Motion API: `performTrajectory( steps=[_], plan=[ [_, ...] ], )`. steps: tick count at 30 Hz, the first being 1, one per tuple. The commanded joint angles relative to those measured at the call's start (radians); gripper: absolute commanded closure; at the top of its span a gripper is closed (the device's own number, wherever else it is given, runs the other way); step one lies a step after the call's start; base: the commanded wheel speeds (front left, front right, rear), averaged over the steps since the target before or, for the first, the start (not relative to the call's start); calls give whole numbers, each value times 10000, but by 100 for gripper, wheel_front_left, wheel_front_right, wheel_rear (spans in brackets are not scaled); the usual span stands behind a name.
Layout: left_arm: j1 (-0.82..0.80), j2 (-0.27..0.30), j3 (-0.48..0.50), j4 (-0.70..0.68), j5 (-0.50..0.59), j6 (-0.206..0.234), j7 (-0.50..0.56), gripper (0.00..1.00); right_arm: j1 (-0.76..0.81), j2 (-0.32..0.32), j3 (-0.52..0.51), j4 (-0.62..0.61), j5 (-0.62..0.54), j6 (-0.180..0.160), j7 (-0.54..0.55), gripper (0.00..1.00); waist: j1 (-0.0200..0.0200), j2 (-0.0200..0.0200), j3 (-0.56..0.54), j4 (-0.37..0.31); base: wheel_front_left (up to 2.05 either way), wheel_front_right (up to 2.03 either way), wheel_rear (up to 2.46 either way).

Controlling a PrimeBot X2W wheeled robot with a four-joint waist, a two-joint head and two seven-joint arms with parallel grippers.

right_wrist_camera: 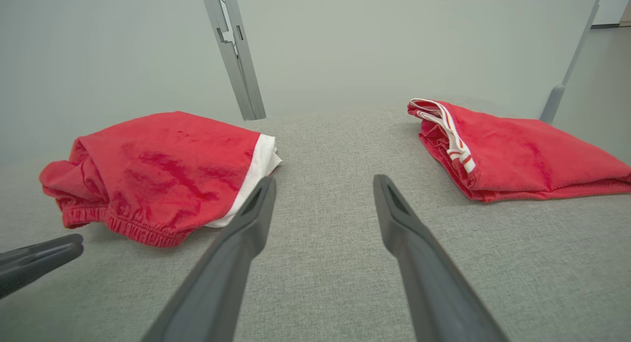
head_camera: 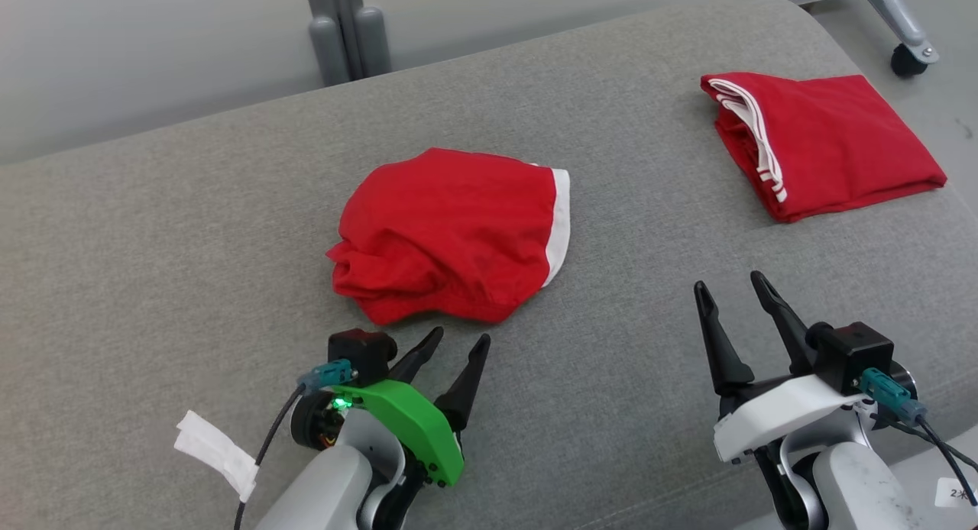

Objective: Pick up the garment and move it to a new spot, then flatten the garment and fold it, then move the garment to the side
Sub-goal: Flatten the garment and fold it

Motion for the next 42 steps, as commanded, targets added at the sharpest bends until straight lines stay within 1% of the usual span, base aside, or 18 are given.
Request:
performTrajectory(
  steps=[1,6,11,12,13,17,19,21,25,30,33,35,38,40,42],
  plan=[
    [-274,-29,99,349,-374,-17,87,0,-169,31,27,43,27,-16,-101,0,0,0,423,-559,0,0,0],
    [-993,-240,41,1238,-1086,-18,116,0,-216,45,45,163,58,-16,-208,0,0,0,529,-811,0,0,0],
    [-1532,-294,-279,1365,-1930,-18,-86,0,-265,62,13,236,57,-16,-277,0,0,0,570,-855,0,0,0],
    [-1659,-304,-437,1247,-2209,-18,-148,62,-257,56,-13,245,48,-16,-283,0,0,0,564,-835,0,0,0],
    [-1794,-311,-588,1090,-2325,-18,-243,100,-256,54,-30,251,39,-17,-287,0,0,0,557,-811,0,0,0],
    [-2434,-284,-960,340,-2857,-19,-1019,100,-288,20,-68,244,-14,-16,-270,0,0,0,466,-633,0,0,0],
    [-2946,-147,-1187,-77,-2861,-19,-1247,100,-277,23,-110,218,-28,-16,-260,0,0,0,418,-503,0,0,0],
    [-3626,-101,-1457,-609,-3074,-19,-1337,100,-259,29,-119,228,-24,-16,-247,0,0,0,364,-346,0,0,0],
    [-5090,-23,-1977,-1531,-3710,-19,-1100,100,-312,61,-61,235,-19,-16,-208,0,0,0,311,-175,0,0,0],
    [-6647,-23,-1987,-2349,-4623,-19,-1298,100,-341,101,-20,251,-44,-17,-195,0,0,0,286,-100,0,0,0],
    [-7147,58,-1997,-2683,-5082,-19,-1447,100,-314,73,-77,267,-25,-17,-247,0,0,0,298,10,0,0,0],
    [-7075,153,-1985,-2810,-5474,-19,-1528,100,-285,87,-104,281,-26,-16,-270,0,0,0,314,102,0,0,0],
    [-6441,534,-2222,-2667,-5843,-19,-1575,100,-265,106,-141,278,21,-16,-293,0,0,0,359,315,0,0,0],
    [-5928,948,-2550,-2379,-6002,-20,-1397,100,-268,105,-108,258,21,-16,-288,0,0,0,401,486,0,0,0],
    [-5304,1416,-3038,-2038,-6168,-20,-963,100,-272,101,-110,225,12,-16,-278,0,0,0,442,669,0,0,0]
  ],
)
